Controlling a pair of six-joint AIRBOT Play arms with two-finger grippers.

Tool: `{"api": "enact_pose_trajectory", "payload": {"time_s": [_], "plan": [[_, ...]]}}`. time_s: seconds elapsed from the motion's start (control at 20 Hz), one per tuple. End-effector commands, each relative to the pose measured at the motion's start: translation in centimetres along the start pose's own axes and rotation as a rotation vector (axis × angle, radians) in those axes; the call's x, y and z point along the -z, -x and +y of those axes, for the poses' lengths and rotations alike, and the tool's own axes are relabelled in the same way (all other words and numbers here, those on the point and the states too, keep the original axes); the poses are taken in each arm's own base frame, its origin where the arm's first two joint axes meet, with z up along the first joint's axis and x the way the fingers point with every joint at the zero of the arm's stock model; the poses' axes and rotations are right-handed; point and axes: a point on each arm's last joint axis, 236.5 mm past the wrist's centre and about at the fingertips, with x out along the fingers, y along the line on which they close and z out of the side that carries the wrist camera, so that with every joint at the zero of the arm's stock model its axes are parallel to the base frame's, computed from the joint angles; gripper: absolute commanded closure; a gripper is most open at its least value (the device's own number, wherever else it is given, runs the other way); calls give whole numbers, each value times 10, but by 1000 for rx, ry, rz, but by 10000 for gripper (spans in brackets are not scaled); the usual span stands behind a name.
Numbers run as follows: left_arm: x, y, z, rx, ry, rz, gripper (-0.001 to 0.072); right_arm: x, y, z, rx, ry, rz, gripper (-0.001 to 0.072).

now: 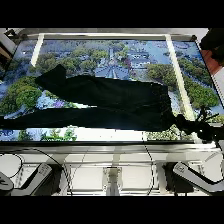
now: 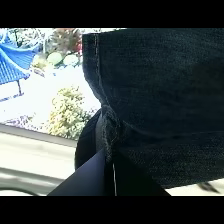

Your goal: Fold the clothes and pants, and hang the long-sleeved shirts on hangers.

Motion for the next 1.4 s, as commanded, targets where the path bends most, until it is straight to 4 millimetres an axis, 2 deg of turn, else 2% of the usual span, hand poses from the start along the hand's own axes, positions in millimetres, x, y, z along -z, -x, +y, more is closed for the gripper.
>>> {"api": "enact_pose_trajectory", "payload": {"time_s": [0.0, 0.1, 0.15, 0.2, 0.25, 0.35, 0.45, 0.55, 0.65, 0.75, 0.85, 0.95, 1.05, 1.15, 1.25, 1.35], "plan": [[-17, 1, -13, 56, 29, -71, 684, -15, -10, 30, -80, -7, -28, 689], [-44, 6, -27, 128, 120, -181, 684, -46, 5, 67, -172, 27, -73, 690], [-64, 12, -34, 169, 179, -260, 684, -69, 20, 89, -216, 62, -113, 691], [-88, 21, -37, 208, 258, -358, 685, -101, 43, 109, -242, 105, -180, 692], [-115, 37, -37, 251, 343, -469, 685, -134, 69, 130, -261, 139, -256, 694], [-176, 87, -37, 385, 495, -738, 686, -197, 135, 170, -294, 204, -428, 695], [-223, 137, -42, 536, 561, -912, 686, -245, 199, 207, -335, 239, -564, 695], [-254, 162, -55, 602, 529, -936, 686, -270, 239, 232, -361, 272, -612, 695], [-274, 168, -72, 612, 483, -905, 686, -283, 253, 234, -318, 286, -604, 695], [-277, 167, -92, 592, 357, -868, 685, -283, 252, 216, -220, 312, -577, 694], [-263, 162, -113, 578, 164, -831, 683, -279, 249, 177, -88, 318, -531, 693], [-241, 144, -112, 541, 84, -731, 683, -272, 253, 128, 44, 296, -476, 693], [-212, 117, -108, 490, 24, -585, 683, -270, 260, 88, 86, 220, -464, 693], [-183, 92, -103, 445, -16, -446, 684, -261, 256, 56, 111, 170, -427, 693], [-153, 73, -109, 476, -66, -337, 683, -242, 240, 19, 146, 119, -358, 694], [-118, 53, -121, 549, -105, -226, 684, -215, 225, -24, 201, 49, -284, 693]]}}
